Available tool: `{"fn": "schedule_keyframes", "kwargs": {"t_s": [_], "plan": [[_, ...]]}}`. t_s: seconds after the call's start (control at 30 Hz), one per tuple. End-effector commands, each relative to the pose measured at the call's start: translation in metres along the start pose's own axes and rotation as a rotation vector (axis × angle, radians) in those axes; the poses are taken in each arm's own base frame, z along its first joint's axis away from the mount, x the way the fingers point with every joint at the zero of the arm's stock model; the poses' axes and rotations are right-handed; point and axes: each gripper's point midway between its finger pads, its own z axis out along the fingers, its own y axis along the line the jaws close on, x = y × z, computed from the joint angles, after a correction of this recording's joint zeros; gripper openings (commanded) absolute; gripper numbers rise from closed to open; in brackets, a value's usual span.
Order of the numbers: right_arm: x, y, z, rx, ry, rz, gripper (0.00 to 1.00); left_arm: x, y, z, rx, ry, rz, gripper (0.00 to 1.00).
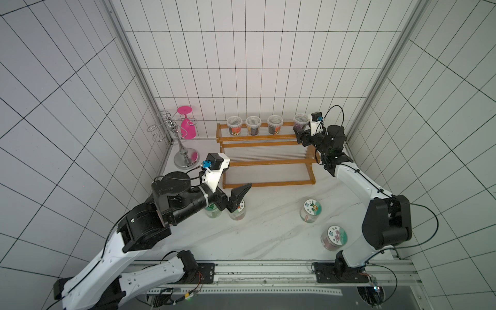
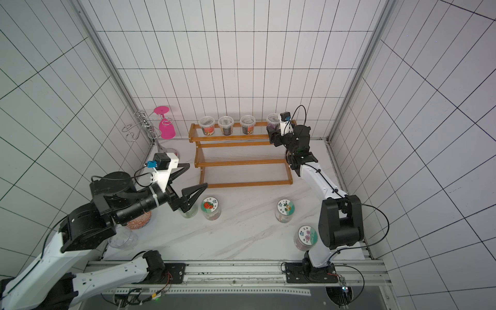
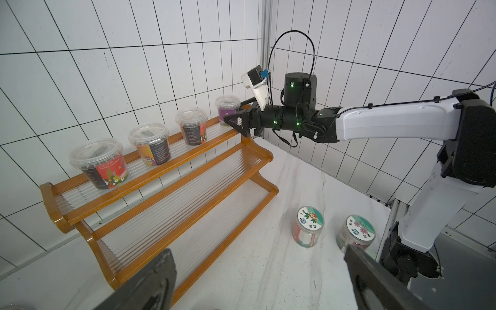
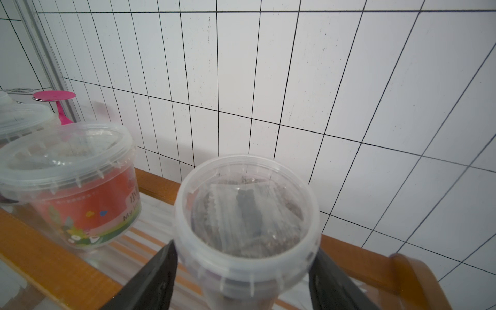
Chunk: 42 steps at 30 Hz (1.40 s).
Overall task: Place the seed container on the shelf
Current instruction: Place the seed jar on the shelf, then pick up the seed jar at the center of the board.
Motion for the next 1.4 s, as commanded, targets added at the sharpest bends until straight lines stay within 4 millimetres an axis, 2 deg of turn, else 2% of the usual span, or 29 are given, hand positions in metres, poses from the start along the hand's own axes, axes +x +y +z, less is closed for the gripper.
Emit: {"fn": "schedule_keyframes", "kwargs": {"t_s": [0.0, 0.17, 0.33, 0.53, 0.67, 0.83, 0.93, 1.07, 1.2, 1.27, 1.37], "plan": [[-0.029, -0.002, -0.013, 0.002, -0.049, -0.026, 0.84, 0.004, 0.003, 0.001, -0.013, 0.01, 0.003, 0.99], [-0.035, 0.002, -0.031, 0.004, -0.045, -0.035, 0.9, 0.011, 0.004, 0.004, -0.022, 0.029, -0.016, 0.99], [-0.039, 0.007, -0.059, 0.012, -0.028, -0.041, 0.93, 0.028, 0.012, 0.013, -0.071, 0.082, -0.062, 0.99], [-0.036, 0.024, -0.108, -0.018, 0.026, 0.019, 0.97, 0.061, 0.027, 0.022, -0.165, 0.159, -0.176, 0.99], [-0.029, 0.032, -0.141, -0.01, 0.068, 0.149, 0.99, 0.086, 0.041, 0.024, -0.26, 0.206, -0.25, 0.99], [-0.003, 0.041, -0.176, 0.02, 0.153, 0.315, 0.99, 0.102, 0.041, 0.02, -0.277, 0.264, -0.311, 0.99], [0.027, 0.052, -0.19, 0.024, 0.247, 0.411, 0.99, 0.105, 0.047, 0.012, -0.32, 0.27, -0.337, 0.99], [0.072, 0.066, -0.201, 0.072, 0.386, 0.494, 0.99, 0.096, 0.055, 0.002, -0.364, 0.256, -0.314, 0.99], [0.098, 0.107, -0.193, -0.02, 0.45, 0.496, 0.94, 0.081, 0.064, -0.008, -0.409, 0.217, -0.283, 0.99], [0.108, 0.135, -0.187, -0.083, 0.477, 0.455, 0.94, 0.076, 0.067, -0.013, -0.424, 0.204, -0.264, 0.99], [0.119, 0.173, -0.177, -0.169, 0.504, 0.406, 0.94, 0.082, 0.071, -0.015, -0.448, 0.217, -0.245, 0.99]]}}
